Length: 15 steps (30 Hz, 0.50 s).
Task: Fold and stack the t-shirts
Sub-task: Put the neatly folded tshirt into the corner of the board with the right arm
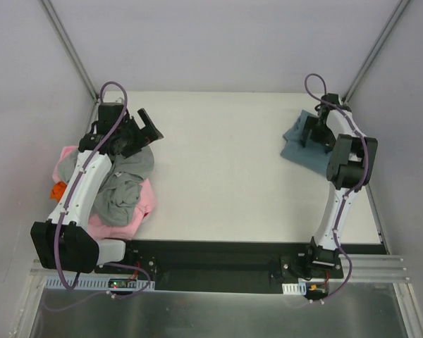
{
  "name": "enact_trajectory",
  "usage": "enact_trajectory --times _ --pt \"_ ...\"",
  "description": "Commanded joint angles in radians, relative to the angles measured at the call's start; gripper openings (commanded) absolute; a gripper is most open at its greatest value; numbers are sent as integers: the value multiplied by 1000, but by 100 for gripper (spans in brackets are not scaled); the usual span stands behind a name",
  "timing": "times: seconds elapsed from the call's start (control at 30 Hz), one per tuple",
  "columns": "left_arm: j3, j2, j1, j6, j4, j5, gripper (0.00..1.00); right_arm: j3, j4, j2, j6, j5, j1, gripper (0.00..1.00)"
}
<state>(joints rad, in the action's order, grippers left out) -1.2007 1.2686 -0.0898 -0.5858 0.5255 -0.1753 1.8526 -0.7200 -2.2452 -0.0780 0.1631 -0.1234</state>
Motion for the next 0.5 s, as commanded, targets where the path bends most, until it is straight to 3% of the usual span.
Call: enact_trajectory --times 0.0,0.07,0.2,0.33,0.47 --pt "-60 12 12 24 16 -26 99 -211 -52 180 -242 -27 28 96" --pt "-68 18 12 29 16 -26 99 -338 -3 261 -330 -28 31 96" --pt "-69 29 13 34 18 -42 99 -403 4 341 -365 -2 28 96" --pt "-82 23 13 52 16 -108 99 -267 -107 424 -378 35 31 96" --pt "-74 -12 12 89 16 -121 99 -124 -150 550 -278 -83 33 96"
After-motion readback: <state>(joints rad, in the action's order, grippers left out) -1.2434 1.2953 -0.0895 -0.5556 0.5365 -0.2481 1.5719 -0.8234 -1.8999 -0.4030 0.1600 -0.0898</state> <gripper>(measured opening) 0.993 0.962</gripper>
